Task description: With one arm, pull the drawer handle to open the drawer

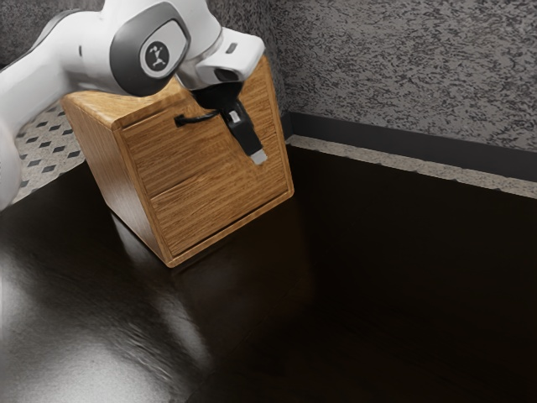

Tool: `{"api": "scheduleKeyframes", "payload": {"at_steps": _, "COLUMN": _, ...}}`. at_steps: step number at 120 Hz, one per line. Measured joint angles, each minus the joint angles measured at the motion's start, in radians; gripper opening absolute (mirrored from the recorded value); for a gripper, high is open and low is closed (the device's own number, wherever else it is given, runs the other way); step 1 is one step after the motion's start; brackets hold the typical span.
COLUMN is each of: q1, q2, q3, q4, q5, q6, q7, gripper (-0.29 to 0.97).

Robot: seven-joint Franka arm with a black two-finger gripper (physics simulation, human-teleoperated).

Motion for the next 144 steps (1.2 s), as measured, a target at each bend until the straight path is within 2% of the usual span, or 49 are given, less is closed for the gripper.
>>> {"api": "scheduleKeyframes", "payload": {"at_steps": 30, "q1": 0.018, "q2": 0.015, "q3": 0.075, "q4": 0.046, "q5": 0.008, "q6": 0.112, "q7": 0.12, "gripper": 0.68}}
{"api": "scheduleKeyframes", "payload": {"at_steps": 62, "q1": 0.02, "q2": 0.048, "q3": 0.093, "q4": 0.044, "q5": 0.022, "q6": 0.146, "q7": 0.194, "gripper": 0.68}}
{"api": "scheduleKeyframes", "payload": {"at_steps": 89, "q1": 0.006, "q2": 0.045, "q3": 0.07, "q4": 0.049, "q5": 0.013, "q6": 0.16, "q7": 0.211, "gripper": 0.68}}
{"api": "scheduleKeyframes", "payload": {"at_steps": 117, "q1": -0.004, "q2": 0.035, "q3": 0.067, "q4": 0.035, "q5": -0.026, "q6": 0.157, "q7": 0.136, "gripper": 0.68}}
{"api": "scheduleKeyframes", "payload": {"at_steps": 144, "q1": -0.001, "q2": 0.028, "q3": 0.074, "q4": 0.024, "q5": -0.034, "q6": 0.153, "q7": 0.025, "gripper": 0.68}}
